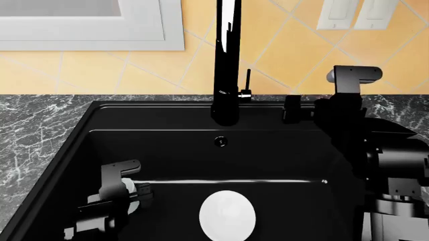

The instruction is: Pick the cup and bowl from the sink and place them on the counter for drying.

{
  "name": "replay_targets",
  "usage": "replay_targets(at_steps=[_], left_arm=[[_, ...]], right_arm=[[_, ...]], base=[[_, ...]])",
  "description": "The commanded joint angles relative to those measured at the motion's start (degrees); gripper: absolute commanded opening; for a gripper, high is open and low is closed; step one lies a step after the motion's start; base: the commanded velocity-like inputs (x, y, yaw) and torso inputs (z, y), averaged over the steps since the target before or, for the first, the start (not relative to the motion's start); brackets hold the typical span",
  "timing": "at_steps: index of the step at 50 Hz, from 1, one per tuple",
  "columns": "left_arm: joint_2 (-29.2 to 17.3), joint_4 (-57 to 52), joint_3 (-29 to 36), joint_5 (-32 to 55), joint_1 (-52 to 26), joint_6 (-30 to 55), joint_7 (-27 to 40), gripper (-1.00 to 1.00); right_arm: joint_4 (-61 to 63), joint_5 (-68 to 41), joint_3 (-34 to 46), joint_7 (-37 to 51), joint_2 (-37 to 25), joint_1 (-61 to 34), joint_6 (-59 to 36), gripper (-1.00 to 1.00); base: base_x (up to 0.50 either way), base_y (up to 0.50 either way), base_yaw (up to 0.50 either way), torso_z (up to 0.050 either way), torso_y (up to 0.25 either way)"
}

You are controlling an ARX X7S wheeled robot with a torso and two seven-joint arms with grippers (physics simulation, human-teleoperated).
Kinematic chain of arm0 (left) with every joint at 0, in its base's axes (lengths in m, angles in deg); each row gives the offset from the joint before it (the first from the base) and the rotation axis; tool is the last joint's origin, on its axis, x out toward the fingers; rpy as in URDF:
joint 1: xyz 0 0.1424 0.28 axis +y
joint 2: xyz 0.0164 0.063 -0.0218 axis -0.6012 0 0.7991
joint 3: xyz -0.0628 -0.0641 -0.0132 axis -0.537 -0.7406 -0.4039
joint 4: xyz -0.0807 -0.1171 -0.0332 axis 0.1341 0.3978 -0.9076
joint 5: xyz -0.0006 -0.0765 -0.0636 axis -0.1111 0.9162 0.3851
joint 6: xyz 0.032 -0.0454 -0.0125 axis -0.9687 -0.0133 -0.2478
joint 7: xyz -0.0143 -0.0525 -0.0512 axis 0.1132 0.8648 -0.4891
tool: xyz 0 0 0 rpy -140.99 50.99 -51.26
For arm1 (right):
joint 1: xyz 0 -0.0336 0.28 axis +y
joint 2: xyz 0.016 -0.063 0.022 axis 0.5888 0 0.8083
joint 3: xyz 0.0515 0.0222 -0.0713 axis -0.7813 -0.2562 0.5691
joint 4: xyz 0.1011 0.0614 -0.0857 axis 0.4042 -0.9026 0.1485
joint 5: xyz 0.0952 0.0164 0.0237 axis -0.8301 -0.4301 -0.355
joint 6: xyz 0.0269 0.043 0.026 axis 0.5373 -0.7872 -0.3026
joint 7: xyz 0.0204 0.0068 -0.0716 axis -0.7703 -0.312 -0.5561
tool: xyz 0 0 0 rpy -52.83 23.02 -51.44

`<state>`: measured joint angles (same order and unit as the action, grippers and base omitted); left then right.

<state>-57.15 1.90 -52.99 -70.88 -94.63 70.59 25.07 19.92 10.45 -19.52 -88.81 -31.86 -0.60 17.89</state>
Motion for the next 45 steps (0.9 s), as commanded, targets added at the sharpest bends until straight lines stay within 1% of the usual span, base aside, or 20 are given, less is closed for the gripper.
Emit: replay_targets(at_steps=[1, 6, 9, 14, 19, 22, 25, 26, 27, 28, 29, 30, 36, 37, 38, 39, 41, 43, 44, 45], left_arm=[[0.3, -4.2, -0.9, 0.8, 2.4, -0.7, 0.6, -1.0], [0.3, -13.4, -0.4, 1.3, 5.6, 4.4, 2.3, -1.0], [0.0, -21.7, -0.2, 2.1, 8.5, 9.2, 3.1, -1.0], [-0.5, -31.1, 0.2, 3.5, 11.5, 15.0, 4.0, -1.0], [-2.6, -44.3, 2.4, 5.4, 14.3, 25.0, 3.7, -1.0], [-2.7, -50.2, 2.9, 6.7, 14.7, 30.0, 4.3, -1.0], [-4.6, -57.5, 3.0, 9.0, 16.2, 35.4, 3.4, -1.0], [-4.5, -59.3, 3.5, 9.3, 16.1, 37.3, 3.9, -1.0], [-4.2, -60.1, 2.6, 9.6, 16.2, 38.1, 4.4, -1.0], [-5.0, -62.4, 3.2, 10.0, 16.7, 39.6, 4.3, -1.0], [-4.8, -64.2, 2.1, 10.7, 16.8, 41.7, 4.8, -1.0], [-5.8, -66.4, 2.1, 11.2, 17.3, 42.8, 4.5, -1.0], [-6.6, -73.9, 0.3, 15.2, 11.9, 54.1, 4.7, -1.0], [-7.7, -74.4, 0.9, 18.0, 9.9, 55.6, 5.8, -1.0], [-9.9, -73.5, 2.0, 24.4, 8.0, 55.6, 9.9, -1.0], [-11.4, -72.9, 2.0, 29.9, 7.2, 55.6, 13.7, -1.0], [-14.3, -70.3, 4.4, 40.0, 4.9, 55.6, 21.5, -1.0], [-17.2, -69.5, 5.8, 49.0, 3.8, 55.6, 27.6, -1.0], [-18.9, -68.9, 5.6, 55.0, 3.2, 55.5, 31.4, -1.0], [-19.6, -68.5, 6.0, 58.0, 2.6, 55.4, 33.6, -1.0]], right_arm=[[-0.5, 0.2, -0.2, -0.3, 0.4, 0.2, 0.4, 1.0], [-0.1, 0.0, -0.3, -0.3, 0.3, 0.0, 0.0, 1.0], [0.0, -0.1, -0.4, -0.2, 0.2, 0.0, 0.1, 1.0], [0.1, -0.3, -0.6, -0.1, 0.2, 0.1, 0.0, 1.0], [0.6, -0.5, -0.7, -0.1, -0.1, 0.0, -0.4, 1.0], [0.8, -0.6, -0.8, -0.1, -0.1, 0.0, -0.5, 1.0], [0.7, -0.7, -0.7, -0.2, -0.1, 0.0, -0.4, 1.0], [0.7, -0.8, -0.7, -0.2, 0.0, 0.0, -0.4, 1.0], [0.7, -0.8, -0.6, -0.3, -0.1, 0.0, -0.4, 1.0], [0.8, -0.9, -0.6, -0.3, -0.1, 0.0, -0.5, 1.0], [0.9, -0.9, -0.6, -0.3, -0.1, 0.0, -0.6, 1.0], [0.9, -1.0, -0.7, -0.3, -0.2, 0.0, -0.6, 1.0], [0.8, -1.1, -0.7, -0.3, -0.2, 0.0, -0.5, 1.0], [0.8, -1.1, -0.6, -0.4, -0.2, 0.0, -0.5, 1.0], [0.7, -1.2, -0.5, -0.4, -0.2, -0.1, -0.5, 1.0], [0.7, -1.2, -0.5, -0.4, -0.2, -0.1, -0.5, 1.0], [0.4, -1.2, -0.3, -0.5, -0.1, -0.2, -0.4, 1.0], [0.5, -1.4, -0.2, -0.7, -0.1, -0.1, -0.6, 1.0], [0.5, -1.4, -0.3, -0.6, -0.1, 0.0, -0.6, 1.0], [0.4, -1.4, -0.3, -0.7, -0.1, 0.1, -0.5, 1.0]], base=[[0.0, 0.0, 0.0, 0.0, 0.0], [0.0, 0.0, 0.0, 0.0, 0.0], [0.0, 0.0, 0.0, 0.0, 0.0], [0.0, 0.0, 0.0, 0.0, 0.0], [0.0, 0.0, 0.0, 0.0, 0.0], [0.0, 0.0, 0.0, 0.0, 0.0], [0.0, 0.0, 0.0, 0.0, 0.0], [0.0, 0.0, 0.0, 0.0, 0.0], [0.0, 0.0, 0.0, 0.0, 0.0], [0.0, 0.0, 0.0, 0.0, 0.0], [0.0, 0.0, 0.01, 0.0, 0.0], [0.0, 0.0, 0.01, 0.0, 0.0], [0.0, 0.0, 0.01, 0.0, 0.0], [0.0, 0.0, 0.0, 0.0, 0.0], [0.0, 0.0, 0.0, 0.0, 0.0], [0.0, 0.0, 0.0, 0.0, 0.0], [0.0, 0.0, 0.0, 0.0, 0.0], [0.0, 0.0, 0.0, 0.0, 0.0], [0.0, 0.0, 0.0, 0.0, 0.0], [0.0, 0.0, 0.0, 0.0, 0.0]])
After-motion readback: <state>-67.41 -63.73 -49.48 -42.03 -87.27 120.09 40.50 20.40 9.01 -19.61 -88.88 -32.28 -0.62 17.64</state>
